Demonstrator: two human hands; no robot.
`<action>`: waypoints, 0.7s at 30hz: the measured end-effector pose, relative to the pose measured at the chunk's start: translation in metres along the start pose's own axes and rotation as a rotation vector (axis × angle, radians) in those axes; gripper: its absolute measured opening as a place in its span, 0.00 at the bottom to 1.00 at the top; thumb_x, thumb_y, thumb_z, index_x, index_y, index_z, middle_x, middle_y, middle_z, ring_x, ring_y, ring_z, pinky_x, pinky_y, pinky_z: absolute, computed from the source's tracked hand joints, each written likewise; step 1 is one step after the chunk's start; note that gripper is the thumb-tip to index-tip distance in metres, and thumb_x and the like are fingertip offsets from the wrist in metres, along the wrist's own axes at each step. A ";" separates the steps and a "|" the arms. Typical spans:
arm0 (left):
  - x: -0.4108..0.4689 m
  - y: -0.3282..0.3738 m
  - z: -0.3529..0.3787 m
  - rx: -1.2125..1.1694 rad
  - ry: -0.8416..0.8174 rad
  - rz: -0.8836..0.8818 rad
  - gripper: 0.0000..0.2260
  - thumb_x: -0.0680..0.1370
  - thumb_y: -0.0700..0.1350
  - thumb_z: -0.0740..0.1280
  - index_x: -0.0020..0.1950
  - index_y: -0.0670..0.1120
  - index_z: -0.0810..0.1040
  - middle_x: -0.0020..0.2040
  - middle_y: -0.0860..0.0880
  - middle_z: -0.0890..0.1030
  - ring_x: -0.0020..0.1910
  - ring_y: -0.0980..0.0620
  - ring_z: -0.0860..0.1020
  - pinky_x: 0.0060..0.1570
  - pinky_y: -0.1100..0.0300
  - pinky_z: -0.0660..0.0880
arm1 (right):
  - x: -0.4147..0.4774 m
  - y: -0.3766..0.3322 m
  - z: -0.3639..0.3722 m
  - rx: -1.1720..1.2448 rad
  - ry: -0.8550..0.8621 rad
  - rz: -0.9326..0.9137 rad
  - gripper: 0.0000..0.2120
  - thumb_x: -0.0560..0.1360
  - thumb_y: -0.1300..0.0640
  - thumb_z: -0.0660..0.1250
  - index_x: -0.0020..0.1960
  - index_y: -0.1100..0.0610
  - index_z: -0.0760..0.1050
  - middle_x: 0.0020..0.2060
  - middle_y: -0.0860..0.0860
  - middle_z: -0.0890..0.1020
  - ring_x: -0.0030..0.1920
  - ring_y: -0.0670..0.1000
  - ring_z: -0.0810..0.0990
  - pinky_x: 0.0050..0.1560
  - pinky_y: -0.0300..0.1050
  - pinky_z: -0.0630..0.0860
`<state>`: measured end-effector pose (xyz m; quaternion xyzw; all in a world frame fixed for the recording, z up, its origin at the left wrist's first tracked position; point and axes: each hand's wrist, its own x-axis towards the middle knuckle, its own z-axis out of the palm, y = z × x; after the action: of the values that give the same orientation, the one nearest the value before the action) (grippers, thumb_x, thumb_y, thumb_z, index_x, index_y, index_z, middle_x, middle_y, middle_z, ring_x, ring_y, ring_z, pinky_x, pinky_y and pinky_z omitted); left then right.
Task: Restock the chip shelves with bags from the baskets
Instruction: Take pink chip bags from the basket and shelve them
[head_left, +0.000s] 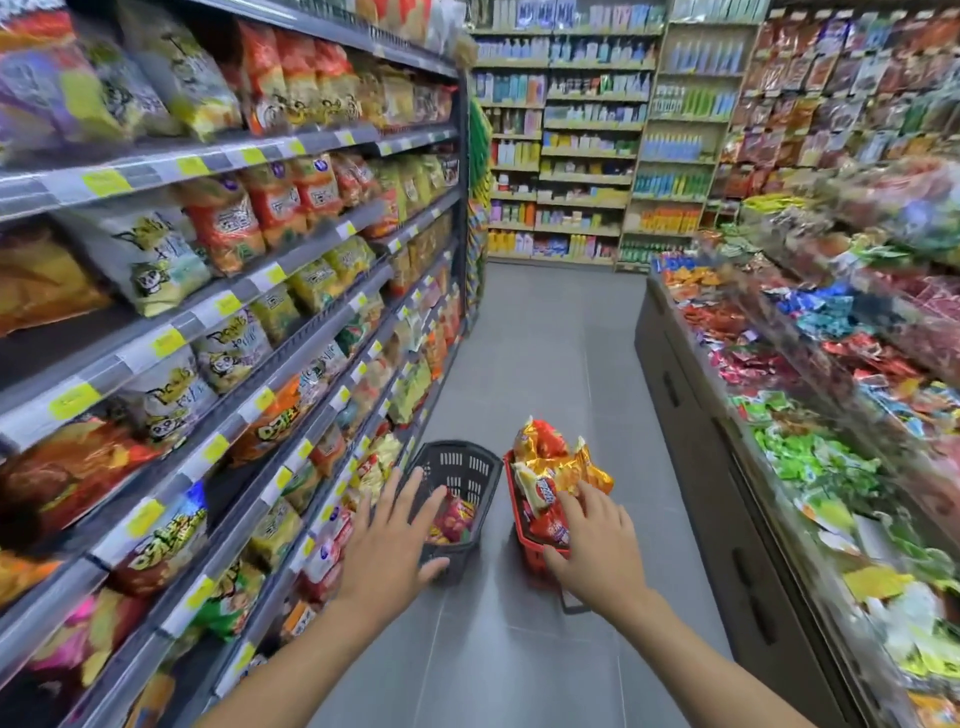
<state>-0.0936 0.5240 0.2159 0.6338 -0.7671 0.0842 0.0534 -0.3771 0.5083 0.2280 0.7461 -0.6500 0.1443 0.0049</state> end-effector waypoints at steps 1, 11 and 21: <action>0.021 -0.003 0.003 0.000 -0.011 -0.011 0.45 0.65 0.69 0.78 0.78 0.53 0.71 0.80 0.43 0.67 0.81 0.41 0.58 0.70 0.36 0.70 | 0.023 0.006 0.005 0.000 -0.014 -0.004 0.39 0.68 0.38 0.69 0.77 0.48 0.67 0.72 0.55 0.73 0.71 0.60 0.73 0.70 0.61 0.71; 0.179 -0.044 0.049 0.088 -0.089 -0.124 0.46 0.69 0.69 0.75 0.82 0.54 0.65 0.84 0.43 0.59 0.83 0.39 0.56 0.78 0.35 0.51 | 0.218 0.027 0.065 -0.044 -0.066 -0.096 0.42 0.64 0.45 0.78 0.75 0.50 0.70 0.75 0.56 0.71 0.75 0.61 0.68 0.71 0.66 0.68; 0.315 -0.142 0.149 0.022 -0.273 -0.160 0.44 0.74 0.75 0.60 0.84 0.53 0.60 0.84 0.42 0.55 0.84 0.37 0.51 0.78 0.30 0.47 | 0.383 -0.003 0.175 -0.168 -0.276 -0.091 0.48 0.62 0.40 0.79 0.78 0.49 0.66 0.77 0.56 0.68 0.78 0.60 0.65 0.75 0.67 0.63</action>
<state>-0.0110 0.1653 0.1377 0.6990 -0.7133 0.0009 -0.0517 -0.2944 0.1041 0.1459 0.7844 -0.6199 -0.0147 -0.0154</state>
